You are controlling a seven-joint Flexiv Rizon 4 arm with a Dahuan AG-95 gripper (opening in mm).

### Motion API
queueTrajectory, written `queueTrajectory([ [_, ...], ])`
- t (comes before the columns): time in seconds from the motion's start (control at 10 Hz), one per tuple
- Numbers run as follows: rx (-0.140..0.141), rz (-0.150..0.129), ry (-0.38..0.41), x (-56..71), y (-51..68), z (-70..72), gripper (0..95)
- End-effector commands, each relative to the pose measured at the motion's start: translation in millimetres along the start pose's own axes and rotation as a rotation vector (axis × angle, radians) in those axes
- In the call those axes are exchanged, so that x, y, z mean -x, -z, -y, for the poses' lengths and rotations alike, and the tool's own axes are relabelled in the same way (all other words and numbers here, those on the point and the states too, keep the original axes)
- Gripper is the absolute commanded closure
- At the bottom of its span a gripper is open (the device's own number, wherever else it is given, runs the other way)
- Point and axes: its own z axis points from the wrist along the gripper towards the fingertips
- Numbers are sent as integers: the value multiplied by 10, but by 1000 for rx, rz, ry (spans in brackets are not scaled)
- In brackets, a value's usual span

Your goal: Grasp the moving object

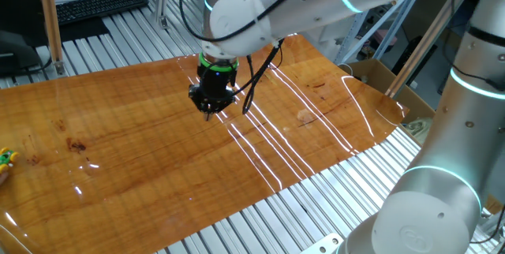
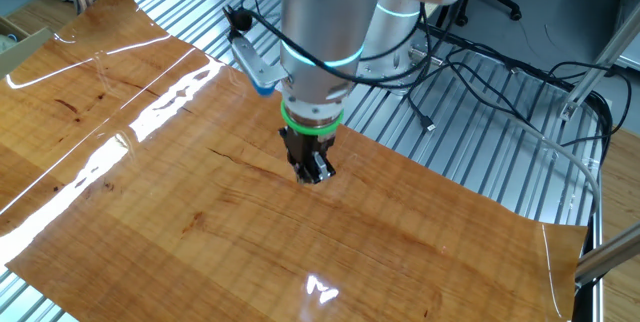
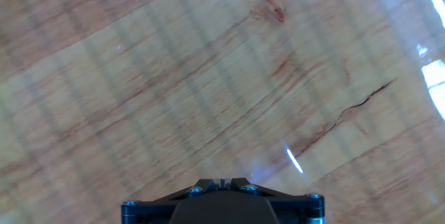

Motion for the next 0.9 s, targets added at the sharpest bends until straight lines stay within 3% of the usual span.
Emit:
queueTrajectory([
  [0.1,-9,4,-65,84,-98,-82,950],
  [0.5,-12,0,-98,238,-266,-178,950],
  [0.9,-11,-25,-126,277,-257,-193,950],
])
